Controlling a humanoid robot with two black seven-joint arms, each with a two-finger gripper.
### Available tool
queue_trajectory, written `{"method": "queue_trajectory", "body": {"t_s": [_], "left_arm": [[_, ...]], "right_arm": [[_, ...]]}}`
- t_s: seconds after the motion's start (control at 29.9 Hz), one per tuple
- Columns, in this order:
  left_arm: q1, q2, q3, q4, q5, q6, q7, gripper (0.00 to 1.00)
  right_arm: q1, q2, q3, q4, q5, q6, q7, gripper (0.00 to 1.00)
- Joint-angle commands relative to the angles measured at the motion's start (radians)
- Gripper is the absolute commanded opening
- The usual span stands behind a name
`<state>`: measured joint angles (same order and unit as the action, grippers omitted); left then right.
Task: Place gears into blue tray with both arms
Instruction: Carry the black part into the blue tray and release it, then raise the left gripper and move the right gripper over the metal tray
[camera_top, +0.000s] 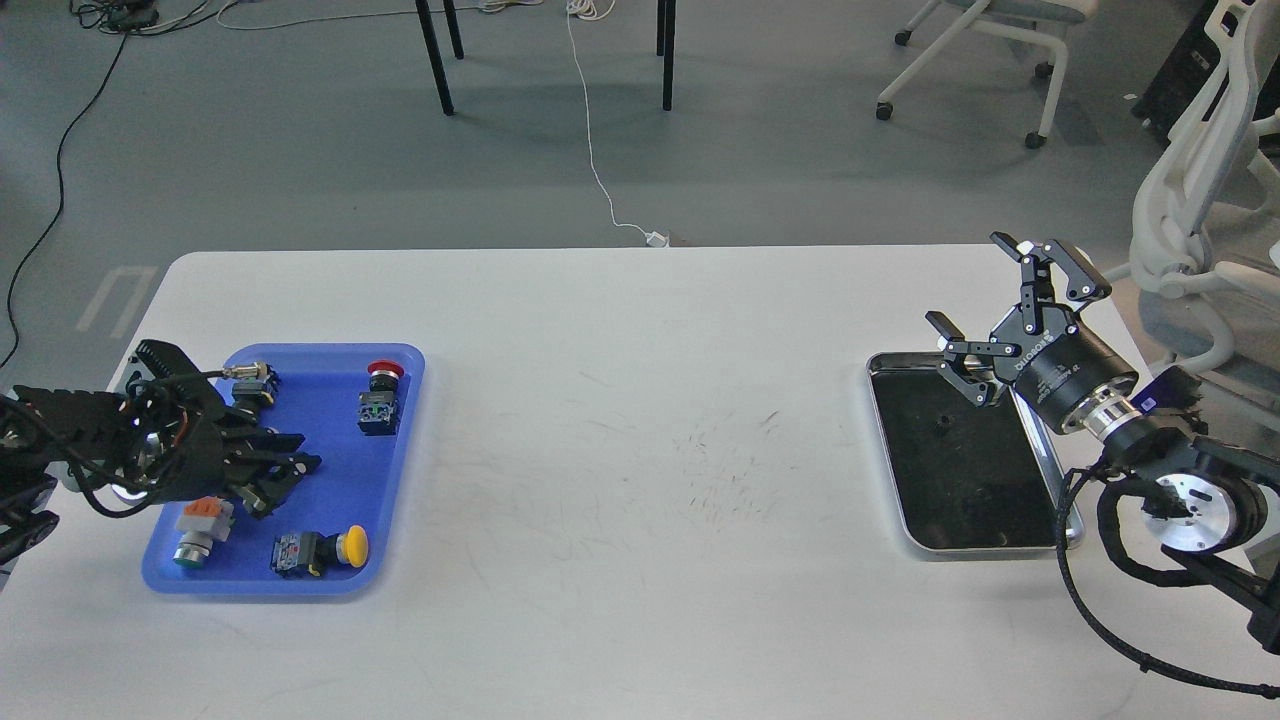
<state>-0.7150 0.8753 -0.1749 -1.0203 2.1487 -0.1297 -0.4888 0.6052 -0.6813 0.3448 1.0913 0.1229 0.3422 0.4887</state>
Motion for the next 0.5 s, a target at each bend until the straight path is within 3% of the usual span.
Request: {"method": "queue_trajectory", "body": {"t_s": [0.0,0.23,0.47], "left_arm": [[-0.001,0.011,-0.032,-0.010,-0.004,0.001,0.000,0.86],[-0.001,0.030,-0.214,-0.116,-0.136,-0.001,0.000,0.89],[0.055,-0.047,-0.252,-0.265,-0.810,0.070,0.000,0.97]], "right_arm": [[0.001,-0.004,0.000,0.001,0.000,0.000,0.000,0.99],[0.001,-0.014,0.005,0.002,0.000,0.003,0.000,0.99],[0.004,-0.069,-0.003,0.002,-0.139,0.012,0.000,0.99]]}}
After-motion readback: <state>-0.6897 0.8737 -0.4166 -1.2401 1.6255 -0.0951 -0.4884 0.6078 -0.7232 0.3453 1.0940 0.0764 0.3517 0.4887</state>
